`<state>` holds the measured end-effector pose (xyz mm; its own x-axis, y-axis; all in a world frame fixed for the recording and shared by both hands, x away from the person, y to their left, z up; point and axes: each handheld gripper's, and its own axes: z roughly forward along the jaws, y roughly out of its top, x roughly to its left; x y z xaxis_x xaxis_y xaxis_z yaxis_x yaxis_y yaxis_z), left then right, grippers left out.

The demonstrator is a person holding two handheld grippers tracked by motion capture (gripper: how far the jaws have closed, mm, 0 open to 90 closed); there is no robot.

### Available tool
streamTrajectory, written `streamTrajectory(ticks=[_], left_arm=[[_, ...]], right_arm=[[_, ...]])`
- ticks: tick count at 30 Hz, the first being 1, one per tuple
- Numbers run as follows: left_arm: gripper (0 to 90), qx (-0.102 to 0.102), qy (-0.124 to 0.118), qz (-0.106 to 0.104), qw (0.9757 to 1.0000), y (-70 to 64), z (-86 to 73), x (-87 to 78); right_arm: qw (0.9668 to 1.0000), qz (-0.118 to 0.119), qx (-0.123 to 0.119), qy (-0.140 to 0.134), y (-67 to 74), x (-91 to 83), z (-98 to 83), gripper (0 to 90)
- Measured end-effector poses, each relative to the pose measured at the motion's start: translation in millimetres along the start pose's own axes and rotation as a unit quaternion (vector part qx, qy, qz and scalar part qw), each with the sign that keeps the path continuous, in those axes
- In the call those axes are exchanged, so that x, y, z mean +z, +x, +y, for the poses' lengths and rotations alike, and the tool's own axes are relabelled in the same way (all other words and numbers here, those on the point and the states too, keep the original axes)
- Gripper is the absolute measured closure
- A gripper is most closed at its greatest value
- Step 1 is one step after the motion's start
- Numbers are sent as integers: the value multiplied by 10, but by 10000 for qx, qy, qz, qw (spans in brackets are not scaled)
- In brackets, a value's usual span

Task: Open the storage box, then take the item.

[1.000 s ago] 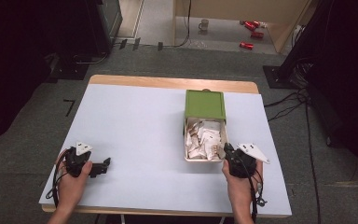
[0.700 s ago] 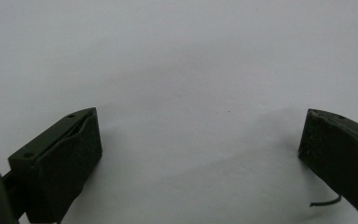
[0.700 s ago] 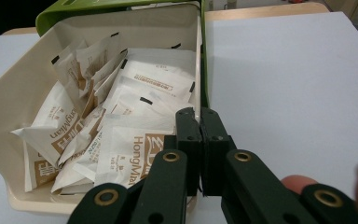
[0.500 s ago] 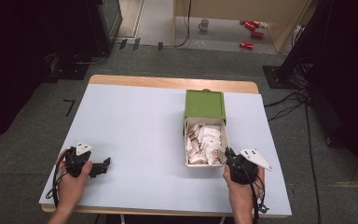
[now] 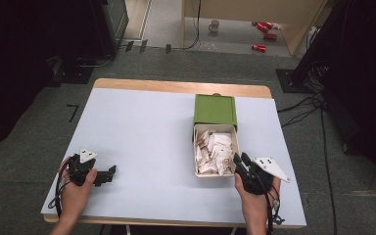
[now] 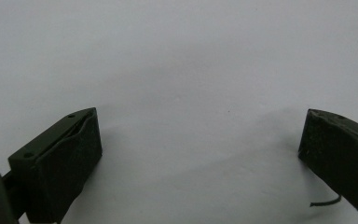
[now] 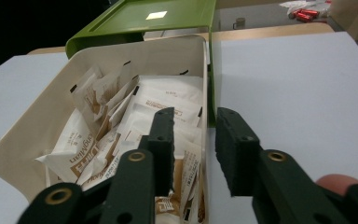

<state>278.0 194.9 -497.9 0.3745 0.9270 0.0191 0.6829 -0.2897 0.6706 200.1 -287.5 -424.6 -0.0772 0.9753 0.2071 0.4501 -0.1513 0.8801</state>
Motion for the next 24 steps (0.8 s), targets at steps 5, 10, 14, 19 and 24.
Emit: streamTrajectory(ticks=[5, 10, 14, 19, 24], left_arm=[[0, 1, -1, 0, 10000, 0, 0, 0], [0, 1, 0, 1, 10000, 0, 0, 0], [0, 3, 0, 2, 10000, 0, -1, -1], [0, -3, -3, 1, 10000, 0, 0, 0], [0, 3, 1, 0, 10000, 0, 0, 0]], right_arm=[[9998, -21, -168, -69, 60, -1, 22, 613], [9995, -56, -212, -207, 129, -35, 44, 554], [9993, 32, -303, -207, 193, -49, 60, 548], [9990, 189, -363, -152, 261, -44, 55, 549], [9986, 315, -414, -11, 310, 13, 5, 556]])
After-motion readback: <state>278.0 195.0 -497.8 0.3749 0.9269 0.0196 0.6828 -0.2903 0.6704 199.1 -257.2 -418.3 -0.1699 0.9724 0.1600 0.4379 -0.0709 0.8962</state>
